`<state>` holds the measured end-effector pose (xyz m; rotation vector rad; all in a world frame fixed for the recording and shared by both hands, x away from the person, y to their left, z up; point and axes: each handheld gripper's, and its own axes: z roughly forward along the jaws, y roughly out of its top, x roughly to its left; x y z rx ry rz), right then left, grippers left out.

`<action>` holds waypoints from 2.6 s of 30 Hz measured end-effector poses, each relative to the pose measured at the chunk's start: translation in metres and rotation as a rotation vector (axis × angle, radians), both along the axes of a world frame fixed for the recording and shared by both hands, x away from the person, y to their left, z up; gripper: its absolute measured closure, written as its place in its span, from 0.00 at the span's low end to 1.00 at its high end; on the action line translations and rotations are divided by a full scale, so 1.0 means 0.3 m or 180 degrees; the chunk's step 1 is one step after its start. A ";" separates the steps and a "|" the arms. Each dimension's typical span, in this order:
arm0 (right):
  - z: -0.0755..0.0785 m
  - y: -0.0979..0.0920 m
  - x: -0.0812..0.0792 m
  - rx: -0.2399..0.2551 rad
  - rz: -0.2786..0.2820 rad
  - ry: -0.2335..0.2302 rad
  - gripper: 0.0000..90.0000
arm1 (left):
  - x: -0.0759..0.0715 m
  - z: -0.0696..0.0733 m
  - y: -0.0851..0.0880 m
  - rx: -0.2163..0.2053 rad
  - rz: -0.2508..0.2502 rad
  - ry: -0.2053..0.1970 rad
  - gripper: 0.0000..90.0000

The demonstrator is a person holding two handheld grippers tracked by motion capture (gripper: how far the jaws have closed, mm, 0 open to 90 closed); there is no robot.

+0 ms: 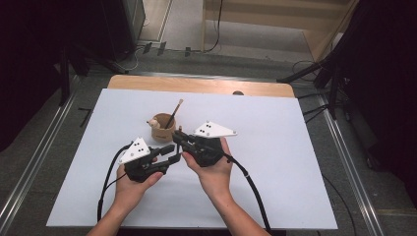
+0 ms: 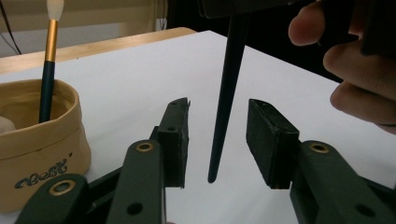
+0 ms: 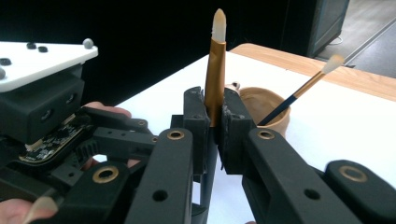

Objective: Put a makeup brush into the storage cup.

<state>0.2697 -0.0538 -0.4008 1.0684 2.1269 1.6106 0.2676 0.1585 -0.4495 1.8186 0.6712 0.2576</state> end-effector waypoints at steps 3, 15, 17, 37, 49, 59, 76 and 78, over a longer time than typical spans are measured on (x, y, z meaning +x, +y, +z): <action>-0.003 0.010 -0.001 -0.0025 0.0040 -0.0001 0.94 | 0.001 0.000 -0.002 -0.0012 0.0001 0.0012 0.71; -0.012 0.032 -0.008 -0.0083 0.0154 -0.0055 0.90 | -0.001 0.008 -0.010 0.0069 -0.0097 -0.0049 0.95; -0.007 0.026 -0.011 0.0001 0.0148 -0.0076 0.64 | 0.000 0.008 -0.009 0.0055 -0.0104 -0.0054 0.95; 0.026 -0.184 -0.044 -0.0045 -0.0159 -0.0402 0.00 | 0.012 0.016 0.030 -0.0044 0.0038 -0.0175 0.95; -0.010 -0.347 -0.069 -0.0085 -0.0410 -0.0389 0.00 | 0.021 0.032 0.062 -0.0178 0.0142 -0.0270 0.95; -0.041 -0.429 -0.097 -0.0103 -0.0474 -0.0406 0.00 | 0.030 0.054 0.094 -0.0195 0.0254 -0.0319 0.95; -0.090 -0.586 -0.132 -0.0106 -0.0661 -0.0390 0.00 | 0.070 0.105 0.136 -0.0232 0.0477 -0.0427 0.95; -0.103 -0.605 -0.141 -0.0149 -0.0691 -0.0385 0.00 | 0.079 0.108 0.135 -0.0234 0.0500 -0.0441 0.95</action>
